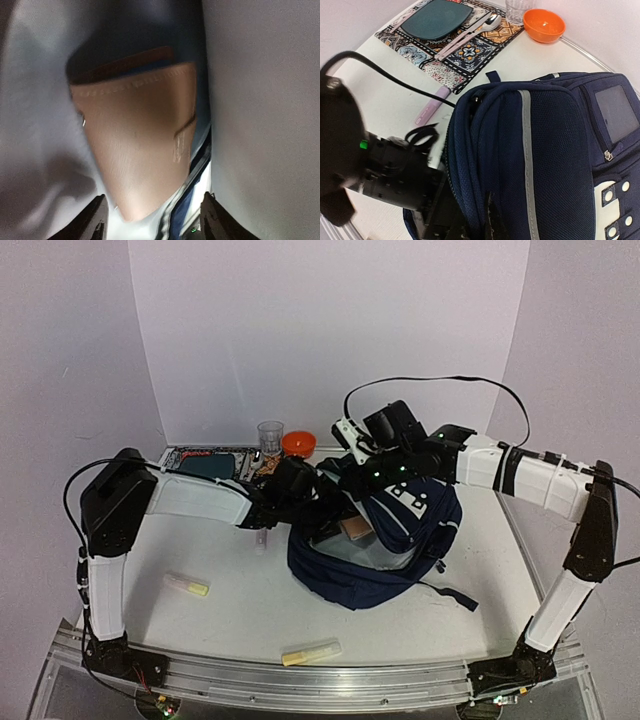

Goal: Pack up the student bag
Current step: Move the card case to the second largest pocket of the bag, then adjust the student bag at the center of the board.

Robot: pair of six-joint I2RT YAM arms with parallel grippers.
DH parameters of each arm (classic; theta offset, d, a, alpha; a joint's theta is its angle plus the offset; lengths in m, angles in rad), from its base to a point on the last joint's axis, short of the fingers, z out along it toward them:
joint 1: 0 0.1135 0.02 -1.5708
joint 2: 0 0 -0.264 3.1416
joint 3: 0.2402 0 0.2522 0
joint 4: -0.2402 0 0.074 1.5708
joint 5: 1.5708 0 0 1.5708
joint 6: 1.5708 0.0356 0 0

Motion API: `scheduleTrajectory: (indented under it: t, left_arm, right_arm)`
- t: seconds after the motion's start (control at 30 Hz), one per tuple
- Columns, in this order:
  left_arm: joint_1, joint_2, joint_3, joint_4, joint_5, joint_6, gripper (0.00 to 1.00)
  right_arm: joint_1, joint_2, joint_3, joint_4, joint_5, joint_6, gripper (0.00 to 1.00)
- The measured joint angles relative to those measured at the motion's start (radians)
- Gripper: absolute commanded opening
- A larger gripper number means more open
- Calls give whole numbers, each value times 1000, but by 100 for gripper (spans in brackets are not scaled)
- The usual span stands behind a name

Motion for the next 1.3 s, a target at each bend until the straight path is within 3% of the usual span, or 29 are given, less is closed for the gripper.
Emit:
scheduleTrajectory:
  t: [0.13, 0.53, 0.7, 0.83, 1.07, 1.17, 1.3]
  left_arm:
    - [-1, -119, -111, 0, -26, 31, 79]
    - [38, -499, -338, -159, -183, 157, 77]
    - [147, -527, -363, -210, -190, 215, 78]
    - [217, -451, -304, -243, -152, 281, 77]
    - [263, -227, -104, -261, -27, 388, 77]
    - [272, -149, -22, -272, 19, 430, 75]
    - [289, -52, 93, -292, 93, 478, 69]
  right_arm:
    - [10, 0, -1, -1, -20, -1, 0]
    - [25, 0, -90, 31, -110, -48, 1]
    - [37, 1, -151, 41, -161, -82, 9]
    - [55, 15, -177, 16, -175, -110, 14]
    - [74, 26, -182, -54, -162, -106, 67]
    - [75, 26, -160, -93, -150, -59, 78]
    - [67, 26, -74, -115, -92, 26, 85]
